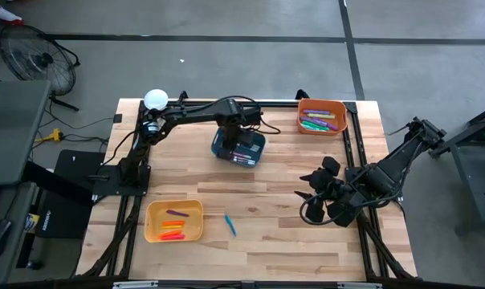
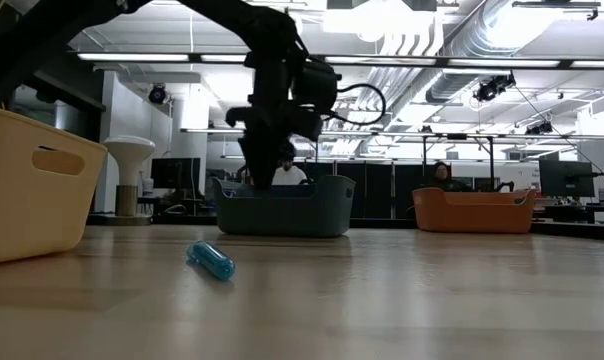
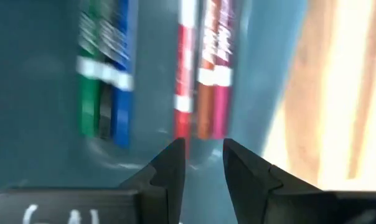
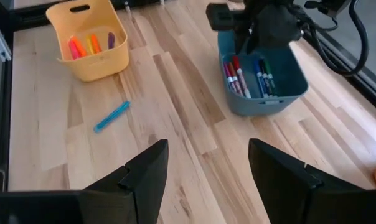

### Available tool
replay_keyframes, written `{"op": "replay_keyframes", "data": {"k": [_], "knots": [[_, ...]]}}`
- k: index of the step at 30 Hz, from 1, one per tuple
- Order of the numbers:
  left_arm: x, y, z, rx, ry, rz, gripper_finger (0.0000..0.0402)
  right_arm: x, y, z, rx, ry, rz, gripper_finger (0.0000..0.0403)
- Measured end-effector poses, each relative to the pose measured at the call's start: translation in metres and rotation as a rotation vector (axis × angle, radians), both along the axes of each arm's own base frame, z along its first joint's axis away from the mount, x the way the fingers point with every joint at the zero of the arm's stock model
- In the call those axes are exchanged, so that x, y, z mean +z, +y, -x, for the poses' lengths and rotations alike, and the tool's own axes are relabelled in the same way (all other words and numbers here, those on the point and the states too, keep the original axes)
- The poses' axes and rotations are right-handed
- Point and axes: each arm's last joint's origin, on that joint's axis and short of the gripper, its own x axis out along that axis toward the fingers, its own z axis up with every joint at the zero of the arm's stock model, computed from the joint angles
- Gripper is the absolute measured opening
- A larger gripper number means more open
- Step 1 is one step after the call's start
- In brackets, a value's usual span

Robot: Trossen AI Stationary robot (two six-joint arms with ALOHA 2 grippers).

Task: Pick & Place Markers
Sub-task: Put the blue pen into the yellow bin

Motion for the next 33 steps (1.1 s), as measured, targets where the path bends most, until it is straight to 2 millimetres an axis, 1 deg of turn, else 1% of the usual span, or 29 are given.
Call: {"op": "replay_keyframes", "data": {"k": [6,9,15,19,24,27,29,33], "knots": [[0.001,-0.009,0.007,0.1,0.06,0.161,0.0105,-0.001,0.0,0.001,0.02,0.028,0.007,0.0211],[0.003,-0.017,0.005,0.119,0.06,0.19,0.0105,-0.001,0.0,0.001,0.033,0.034,0.022,0.0211],[0.024,-0.046,0.005,0.103,0.019,0.165,0.0106,-0.001,0.0,0.001,0.046,0.041,0.037,0.0211],[0.037,-0.068,0.005,0.139,-0.001,0.147,0.0106,-0.001,0.0,0.001,0.051,0.044,0.042,0.0211],[0.052,-0.099,0.007,0.285,-0.011,0.13,0.0106,-0.002,-0.001,0.002,0.051,0.05,0.046,0.0211],[0.061,-0.123,0.005,0.395,-0.045,0.129,0.0106,-0.002,-0.001,0.002,0.052,0.059,0.053,0.0211],[0.061,-0.14,0.004,0.475,-0.052,0.109,0.0106,-0.003,-0.002,0.003,0.052,0.071,0.061,0.0211],[0.065,-0.176,0.008,0.631,-0.059,0.063,0.0106,-0.004,-0.004,0.006,0.062,0.11,0.068,0.0211]]}}
